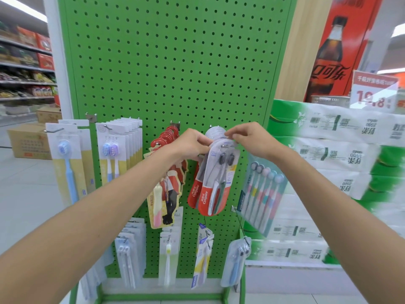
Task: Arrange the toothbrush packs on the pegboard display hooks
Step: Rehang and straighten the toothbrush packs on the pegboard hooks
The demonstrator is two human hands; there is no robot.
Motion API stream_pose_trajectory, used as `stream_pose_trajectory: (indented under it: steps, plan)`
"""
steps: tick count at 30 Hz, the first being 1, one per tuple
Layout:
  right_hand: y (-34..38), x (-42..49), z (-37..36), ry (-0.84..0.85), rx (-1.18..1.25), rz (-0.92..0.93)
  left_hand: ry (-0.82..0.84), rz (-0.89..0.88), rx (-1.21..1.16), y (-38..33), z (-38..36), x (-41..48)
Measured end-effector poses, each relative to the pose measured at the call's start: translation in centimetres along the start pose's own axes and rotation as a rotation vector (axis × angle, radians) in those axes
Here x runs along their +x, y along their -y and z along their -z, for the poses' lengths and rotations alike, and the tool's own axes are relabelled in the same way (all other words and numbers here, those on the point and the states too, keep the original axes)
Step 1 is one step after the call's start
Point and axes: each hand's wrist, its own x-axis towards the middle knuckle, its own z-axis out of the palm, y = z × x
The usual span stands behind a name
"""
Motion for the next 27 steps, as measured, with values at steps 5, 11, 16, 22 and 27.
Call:
stream_pose_trajectory:
  steps: [5, 11, 16, 22, 27]
  plan:
    - [-0.2, 0.4, 0.2, -0.005, -0.037, 0.028, -0.055, 0.002, 0.052, -0.4, 1.7, 0.8]
    - [-0.4, 0.9, -0.2, 0.013, -0.033, 0.026, -0.096, -0.078, 0.198, -0.4, 0.4, 2.4]
    - [-0.4, 1.0, -0.1, 0.02, -0.015, 0.04, -0.117, -0.076, 0.189, -0.5, 0.3, 2.8]
    - [-0.3, 0.9, -0.3, 0.018, -0.02, 0.036, -0.187, -0.02, 0.176, -0.1, 2.0, 2.2]
    - [0.6, -0.1, -1.3, 0.047, 0.032, 0.057, -0.269, -0.031, 0.298, -0.2, 2.5, 1.3]
